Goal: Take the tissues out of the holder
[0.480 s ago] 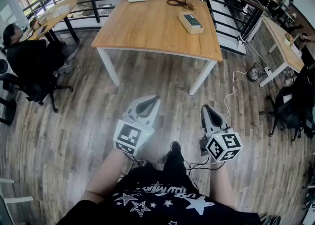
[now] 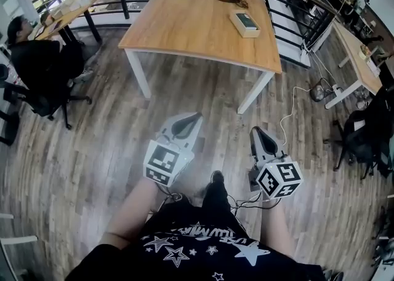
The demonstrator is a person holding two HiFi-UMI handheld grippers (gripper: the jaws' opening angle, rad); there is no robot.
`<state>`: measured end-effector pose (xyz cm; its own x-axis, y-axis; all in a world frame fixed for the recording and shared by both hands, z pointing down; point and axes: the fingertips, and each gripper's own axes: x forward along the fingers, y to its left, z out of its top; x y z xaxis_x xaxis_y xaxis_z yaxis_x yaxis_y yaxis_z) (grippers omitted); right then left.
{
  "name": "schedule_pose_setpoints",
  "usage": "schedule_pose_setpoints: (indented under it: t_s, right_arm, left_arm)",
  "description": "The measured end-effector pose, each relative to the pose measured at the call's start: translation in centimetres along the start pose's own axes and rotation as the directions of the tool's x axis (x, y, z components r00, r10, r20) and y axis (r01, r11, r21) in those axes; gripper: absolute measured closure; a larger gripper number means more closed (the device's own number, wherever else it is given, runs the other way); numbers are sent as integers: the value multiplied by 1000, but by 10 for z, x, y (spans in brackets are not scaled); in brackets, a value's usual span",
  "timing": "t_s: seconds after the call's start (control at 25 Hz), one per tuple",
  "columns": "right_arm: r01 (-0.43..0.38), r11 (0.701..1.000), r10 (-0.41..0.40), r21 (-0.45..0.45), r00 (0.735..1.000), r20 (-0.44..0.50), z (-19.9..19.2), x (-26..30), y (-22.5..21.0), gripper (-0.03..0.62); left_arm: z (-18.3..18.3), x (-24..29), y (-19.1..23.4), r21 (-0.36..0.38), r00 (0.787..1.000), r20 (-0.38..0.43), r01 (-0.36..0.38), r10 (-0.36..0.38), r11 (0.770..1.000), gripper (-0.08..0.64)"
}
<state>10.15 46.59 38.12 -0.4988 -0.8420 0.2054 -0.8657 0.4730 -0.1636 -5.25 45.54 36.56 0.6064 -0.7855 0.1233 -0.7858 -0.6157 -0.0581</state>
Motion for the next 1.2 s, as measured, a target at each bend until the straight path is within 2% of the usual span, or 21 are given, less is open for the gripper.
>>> schedule_pose_setpoints:
  t_s: [0.2,0.4,0.6,0.84,1.2]
  right_arm:
    - [14,1000,-14,12,1000,-7,-3,-6,-7,571]
    - [24,999,-25,36,1000,5,2,-3,-29,571]
    - [18,999,-19,52,1000,13,6,7,-59,571]
    - [56,994,-60,95,997,43,22,8,-135,571]
    - [13,994,-22,105,996,86,43,27,-254,571]
  left_arm:
    - [-4,5,-2,-22,1000,-6,2,-2,1000,546]
    - [-5,20,-2,-13,1000,-18,-10,10,1000,546]
    - [-7,50,2,-42,999,-38,-37,36,998,546]
    - [9,111,-12,-6,998,-47,-42,41,999,546]
    - [22,218,-38,-6,995,-52,-86,86,996,546]
